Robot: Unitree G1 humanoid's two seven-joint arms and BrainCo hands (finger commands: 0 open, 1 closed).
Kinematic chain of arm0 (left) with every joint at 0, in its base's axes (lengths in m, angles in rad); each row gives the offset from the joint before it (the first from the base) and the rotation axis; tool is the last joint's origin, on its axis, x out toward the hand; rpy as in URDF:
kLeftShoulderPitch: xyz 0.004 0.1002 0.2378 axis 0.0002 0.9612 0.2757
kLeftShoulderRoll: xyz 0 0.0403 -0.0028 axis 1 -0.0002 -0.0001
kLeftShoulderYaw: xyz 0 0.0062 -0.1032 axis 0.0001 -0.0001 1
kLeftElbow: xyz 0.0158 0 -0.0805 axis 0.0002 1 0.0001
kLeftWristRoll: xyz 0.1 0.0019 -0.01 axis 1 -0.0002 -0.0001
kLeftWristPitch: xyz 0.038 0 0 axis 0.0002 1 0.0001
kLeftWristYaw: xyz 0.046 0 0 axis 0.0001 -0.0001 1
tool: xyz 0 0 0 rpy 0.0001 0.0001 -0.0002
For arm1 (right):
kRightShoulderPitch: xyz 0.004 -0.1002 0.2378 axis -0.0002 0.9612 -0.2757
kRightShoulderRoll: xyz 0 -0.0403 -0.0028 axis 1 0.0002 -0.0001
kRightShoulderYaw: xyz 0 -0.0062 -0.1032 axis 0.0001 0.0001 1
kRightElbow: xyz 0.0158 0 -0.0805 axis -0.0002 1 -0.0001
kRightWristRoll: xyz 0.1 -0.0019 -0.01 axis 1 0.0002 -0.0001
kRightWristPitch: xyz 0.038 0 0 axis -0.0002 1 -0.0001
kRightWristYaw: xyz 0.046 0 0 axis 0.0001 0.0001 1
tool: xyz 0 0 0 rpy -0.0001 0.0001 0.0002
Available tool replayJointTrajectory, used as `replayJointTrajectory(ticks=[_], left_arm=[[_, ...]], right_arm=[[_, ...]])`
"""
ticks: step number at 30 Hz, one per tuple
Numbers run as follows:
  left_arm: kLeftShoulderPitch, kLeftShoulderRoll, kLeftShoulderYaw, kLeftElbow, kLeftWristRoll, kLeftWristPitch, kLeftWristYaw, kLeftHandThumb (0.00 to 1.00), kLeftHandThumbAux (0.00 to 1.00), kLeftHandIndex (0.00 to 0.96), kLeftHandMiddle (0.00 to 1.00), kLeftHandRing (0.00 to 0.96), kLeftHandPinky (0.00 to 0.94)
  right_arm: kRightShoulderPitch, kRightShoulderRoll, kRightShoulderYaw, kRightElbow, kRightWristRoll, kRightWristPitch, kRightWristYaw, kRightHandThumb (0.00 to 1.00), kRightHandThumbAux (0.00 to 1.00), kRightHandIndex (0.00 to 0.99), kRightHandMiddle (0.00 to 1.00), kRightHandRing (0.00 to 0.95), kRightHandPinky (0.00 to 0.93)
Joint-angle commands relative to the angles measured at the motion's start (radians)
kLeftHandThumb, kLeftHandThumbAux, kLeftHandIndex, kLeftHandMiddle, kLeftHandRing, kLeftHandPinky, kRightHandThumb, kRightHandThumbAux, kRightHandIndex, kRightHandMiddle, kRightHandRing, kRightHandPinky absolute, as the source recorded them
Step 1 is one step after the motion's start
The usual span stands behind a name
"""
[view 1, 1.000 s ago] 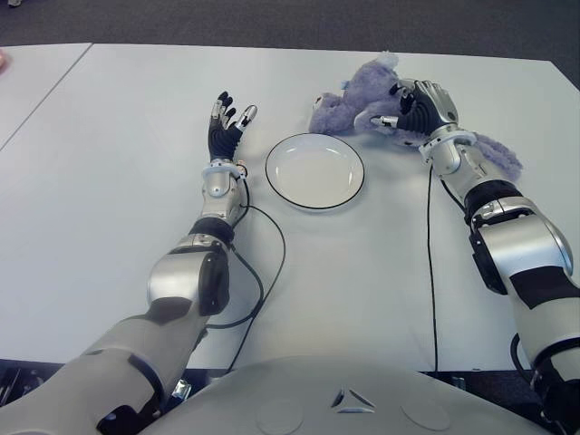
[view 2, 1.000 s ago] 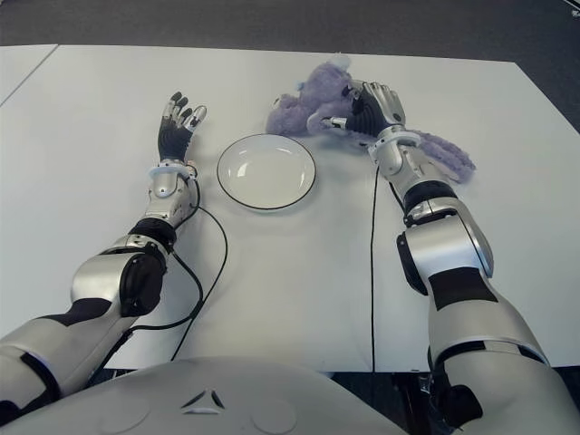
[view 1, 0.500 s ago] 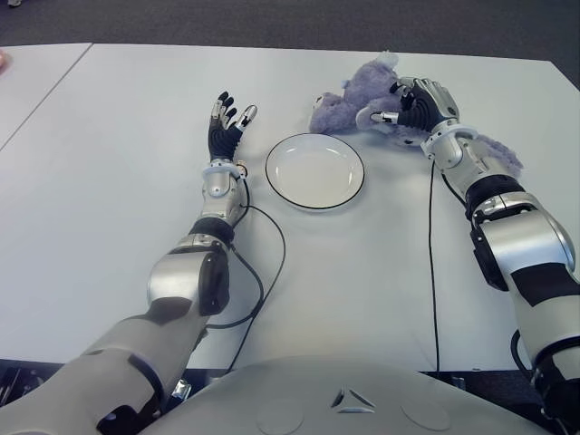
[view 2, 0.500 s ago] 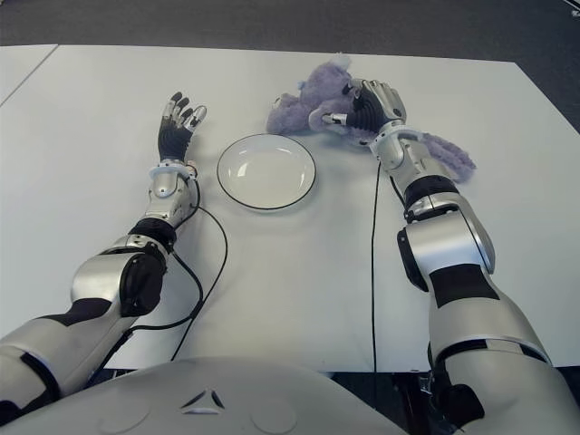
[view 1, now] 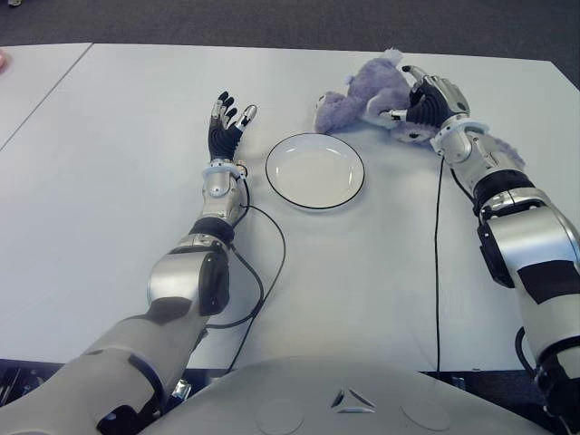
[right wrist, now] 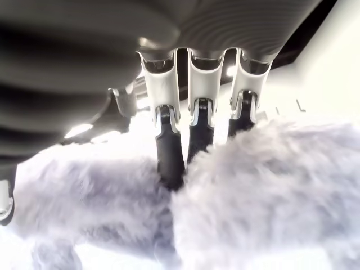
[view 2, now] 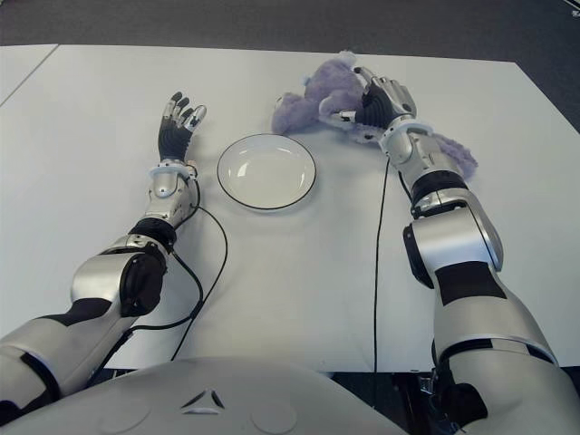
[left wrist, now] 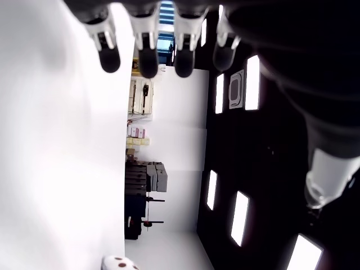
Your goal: Put the doll into the plate.
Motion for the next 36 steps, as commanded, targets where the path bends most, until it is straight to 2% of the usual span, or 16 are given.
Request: replayJointTrajectory(ticks=[1,8,16,36], left_arm=[[0.209,-0.042,-0.002,0.142,0.003,0.114,0.017,0.000,0.565,0.100,0.106,0.104,0.103],[0.212,-0.036,-0.008,0.142,0.011,0.116,0.016,0.000,0.555,0.102,0.107,0.102,0.098],[0.212,-0.034,-0.002,0.142,0.004,0.116,0.004,0.000,0.546,0.106,0.111,0.102,0.098],[0.209,-0.036,-0.001,0.142,0.003,0.114,0.005,0.000,0.539,0.110,0.111,0.103,0.098]], right_arm=[[0.018,-0.008,0.011,0.035,-0.019,0.049,0.027,0.094,0.454,0.000,0.000,0.000,0.000],[0.008,-0.018,0.003,0.037,-0.012,0.067,0.024,0.098,0.478,0.000,0.000,0.000,0.000],[-0.041,-0.048,0.000,0.029,-0.016,0.064,-0.001,0.114,0.519,0.006,0.000,0.000,0.000],[-0.054,-0.050,-0.014,0.033,-0.002,0.076,-0.037,0.090,0.537,0.035,0.000,0.000,0.000]])
